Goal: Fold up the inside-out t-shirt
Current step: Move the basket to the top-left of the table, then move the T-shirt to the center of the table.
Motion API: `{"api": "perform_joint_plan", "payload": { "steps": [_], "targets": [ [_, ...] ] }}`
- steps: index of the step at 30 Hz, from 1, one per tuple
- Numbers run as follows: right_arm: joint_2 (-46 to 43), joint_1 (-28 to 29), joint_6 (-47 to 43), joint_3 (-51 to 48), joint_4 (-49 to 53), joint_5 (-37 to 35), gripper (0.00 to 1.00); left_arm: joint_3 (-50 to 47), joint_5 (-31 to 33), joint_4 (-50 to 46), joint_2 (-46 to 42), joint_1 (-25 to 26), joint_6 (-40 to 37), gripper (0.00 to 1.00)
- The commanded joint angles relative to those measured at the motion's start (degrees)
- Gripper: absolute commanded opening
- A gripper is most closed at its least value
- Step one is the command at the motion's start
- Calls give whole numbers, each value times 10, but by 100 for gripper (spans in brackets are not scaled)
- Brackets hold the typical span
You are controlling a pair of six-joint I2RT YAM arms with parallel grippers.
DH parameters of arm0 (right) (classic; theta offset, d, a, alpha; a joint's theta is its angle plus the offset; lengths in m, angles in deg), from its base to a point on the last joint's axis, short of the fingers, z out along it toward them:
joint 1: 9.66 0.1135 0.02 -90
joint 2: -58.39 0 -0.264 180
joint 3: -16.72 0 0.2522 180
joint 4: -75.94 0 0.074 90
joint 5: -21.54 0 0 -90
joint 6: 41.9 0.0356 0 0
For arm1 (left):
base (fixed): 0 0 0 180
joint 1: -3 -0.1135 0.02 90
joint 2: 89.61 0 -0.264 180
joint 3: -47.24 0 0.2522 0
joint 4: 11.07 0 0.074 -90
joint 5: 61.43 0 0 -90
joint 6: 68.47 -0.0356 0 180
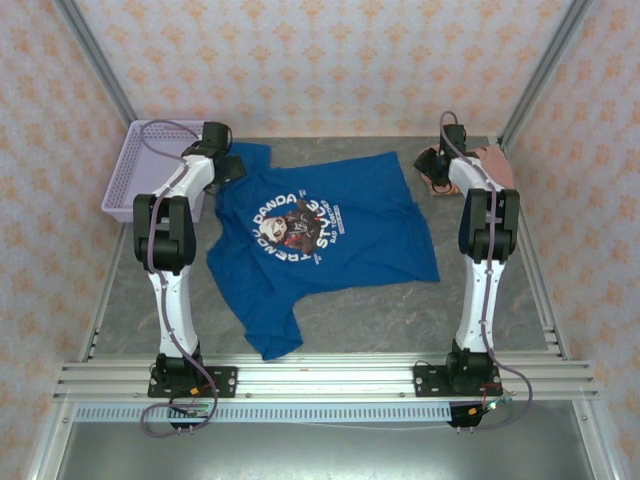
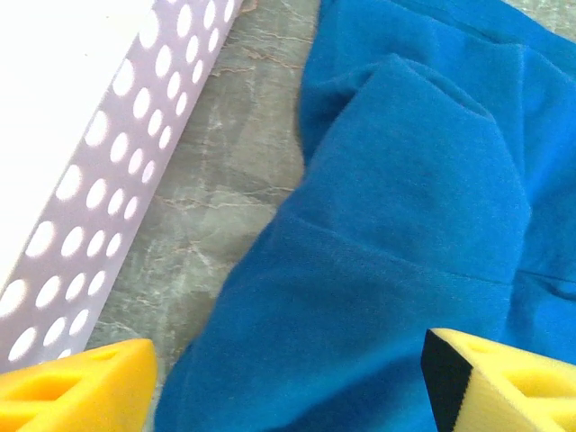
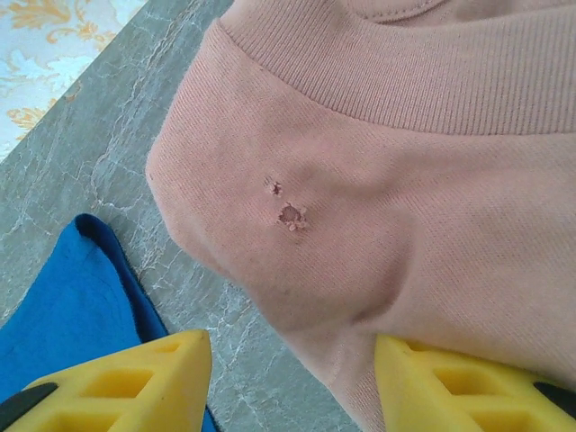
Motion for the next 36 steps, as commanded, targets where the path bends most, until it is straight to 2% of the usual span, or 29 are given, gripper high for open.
{"api": "perform_joint_plan", "payload": {
  "steps": [1, 4, 8, 11, 16, 18, 21, 24, 27, 36],
  "targets": [
    [-27, -4, -17, 0, 26, 0, 52, 26, 7, -22, -6, -14, -13, 79],
    [-76, 0, -16, -51, 4, 37, 52, 33, -35, -20, -21, -13, -3, 79],
    [-181, 21, -23, -169, 1, 39, 54, -14, -90, 17, -78, -4, 19, 79],
    [-290, 35, -20, -307, 14, 19, 54, -95, -121, 50, -152, 9, 46, 79],
    [-487, 36, -27, -507, 91, -57, 54, -307, -162, 128, -317, 48, 108, 79],
    [-554, 35, -29, -561, 141, -81, 54, -373, -156, 125, -375, 84, 125, 79],
    [-622, 35, -8, -623, 180, -78, 53, -434, -119, 94, -433, 145, 117, 79],
    [-642, 35, 5, -670, 178, -79, 52, -478, -113, 79, -467, 178, 129, 79],
    [-615, 35, 5, -688, 150, -45, 51, -498, -115, 73, -479, 192, 133, 79],
    [-549, 33, 12, -697, 85, -18, 45, -493, -92, 41, -490, 206, 117, 79]
  ]
}}
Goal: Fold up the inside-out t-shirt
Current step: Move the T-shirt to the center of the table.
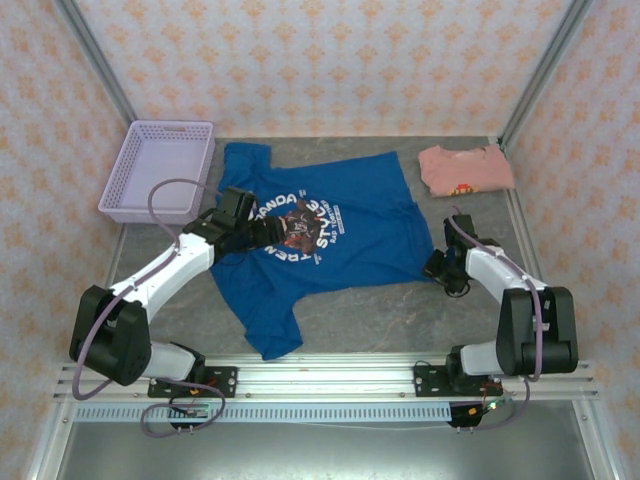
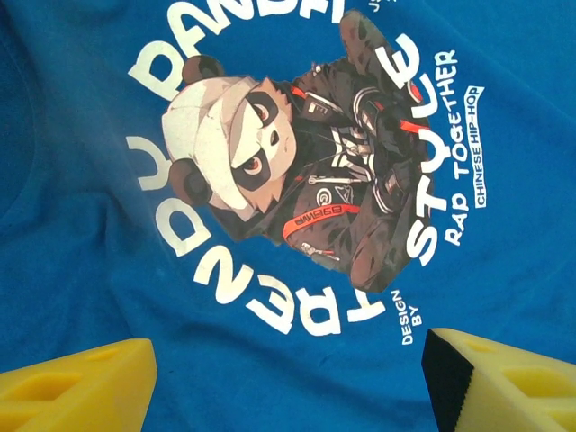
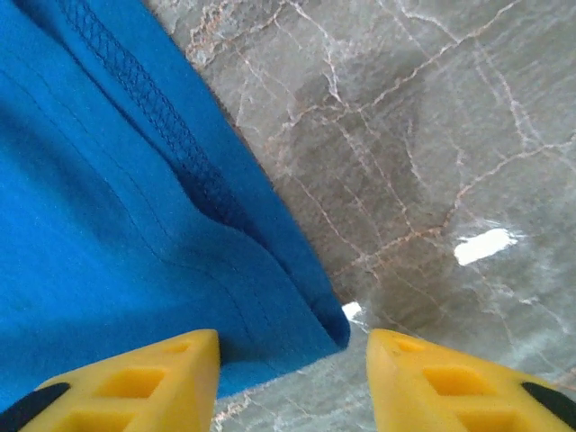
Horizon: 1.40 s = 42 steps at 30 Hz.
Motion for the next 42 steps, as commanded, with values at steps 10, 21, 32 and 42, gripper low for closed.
{"api": "perform_joint_plan", "payload": {
  "steps": [10, 21, 32, 42],
  "targets": [
    [18, -10, 4, -11, -44, -2, 21, -15, 28, -67, -51, 12, -5, 79],
    [5, -19, -2, 7, -35, -7, 12, -109, 46, -174, -133, 137, 50, 79],
    [26, -20, -19, 27, -35, 12, 12, -185, 90, -214, -139, 225, 117, 78],
    [16, -20, -19, 30, -36, 33, 12, -120, 162, -147, -50, 204, 55, 78]
  ]
}}
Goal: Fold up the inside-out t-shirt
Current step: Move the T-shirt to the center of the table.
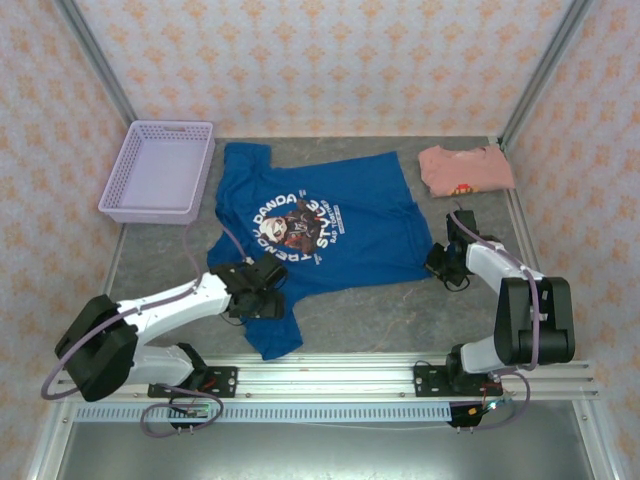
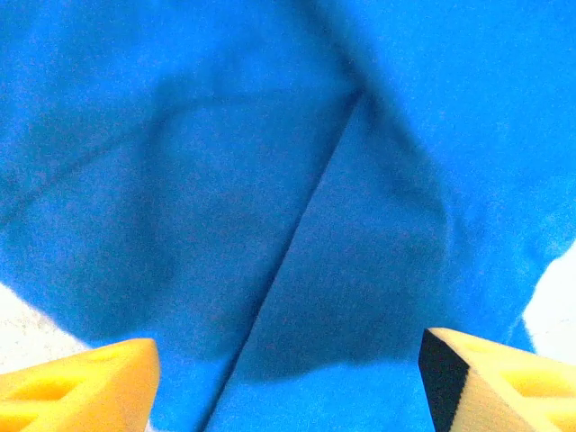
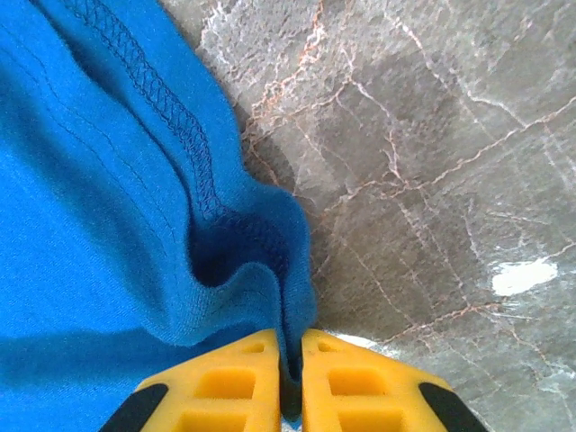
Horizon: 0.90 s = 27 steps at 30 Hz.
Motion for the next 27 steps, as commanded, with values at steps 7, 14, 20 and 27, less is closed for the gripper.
{"api": "perform_joint_plan", "payload": {
  "steps": [7, 14, 20, 27],
  "targets": [
    [-16, -3, -8, 12, 4, 8, 12, -28, 40, 27, -53, -132, -23, 77],
    [-15, -4, -8, 19, 7, 1, 11, -46, 7, 104, 40, -199, -43, 59],
    [-17, -14, -5, 32, 10, -11, 11, 16, 31, 140, 129, -206, -58, 32],
    [6, -15, 4, 48, -7, -12, 8, 159, 37, 141, 259, -253, -109, 19]
  ]
}}
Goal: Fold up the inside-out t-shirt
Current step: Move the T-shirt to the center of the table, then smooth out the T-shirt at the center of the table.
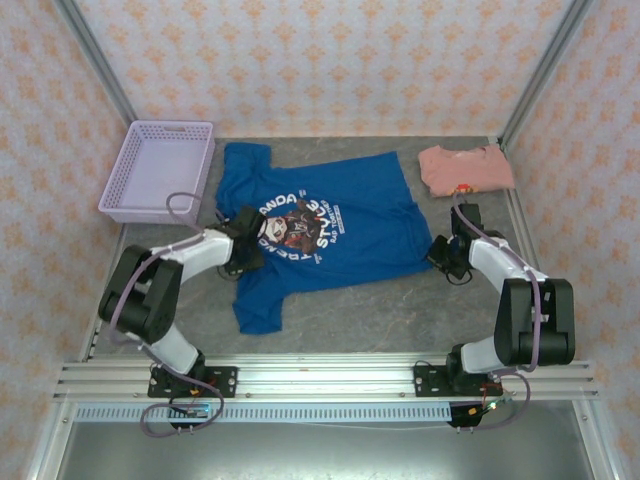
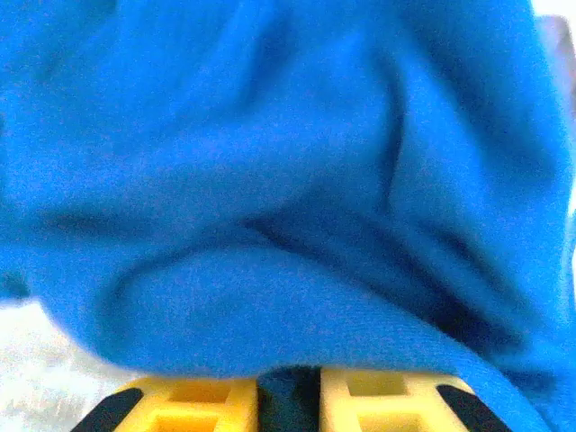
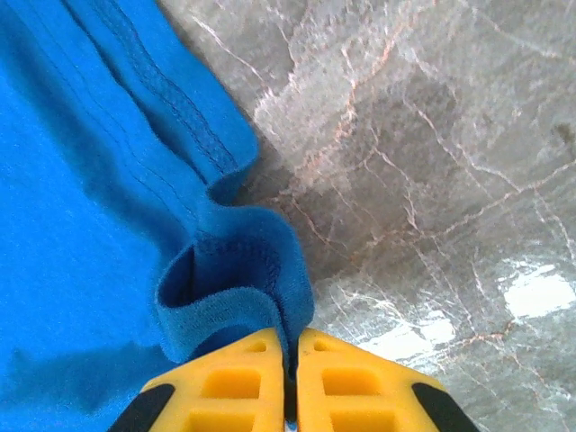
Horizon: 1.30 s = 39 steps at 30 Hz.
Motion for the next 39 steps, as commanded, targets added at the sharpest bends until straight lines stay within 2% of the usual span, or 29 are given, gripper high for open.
{"api": "perform_joint_plan", "payload": {
  "steps": [1, 4, 8, 11, 15, 18, 20, 26, 35, 39],
  "targets": [
    [13, -4, 4, 19, -6, -18, 8, 50, 18, 4, 51, -23, -38, 20],
    [9, -4, 1, 20, -2, -22, 8, 86, 26, -24, 49, -30, -57, 23],
    [-2, -3, -1, 7, 2, -6, 8, 50, -9, -45, -38, -18, -60, 47],
    [-7, -3, -5, -1, 4, -6, 8, -1, 0, -79, -135, 29, -46, 59],
    [-1, -3, -17, 1, 14, -9, 8, -57, 10, -124, -206, 118, -10, 61],
    [2, -3, -21, 5, 18, -6, 8, -76, 7, -148, -211, 161, 10, 53],
    [3, -3, -21, 4, 16, -2, 8, -86, -11, -150, -202, 172, 10, 50],
    [7, -3, -23, 2, 13, 3, 8, -79, -27, -134, -139, 175, -20, 42],
    [8, -3, -24, 0, 11, 4, 7, -77, -47, -100, -96, 176, -35, 20],
    [6, -3, -25, 0, 11, 4, 7, -73, -52, -106, -105, 175, -41, 7]
  ]
}}
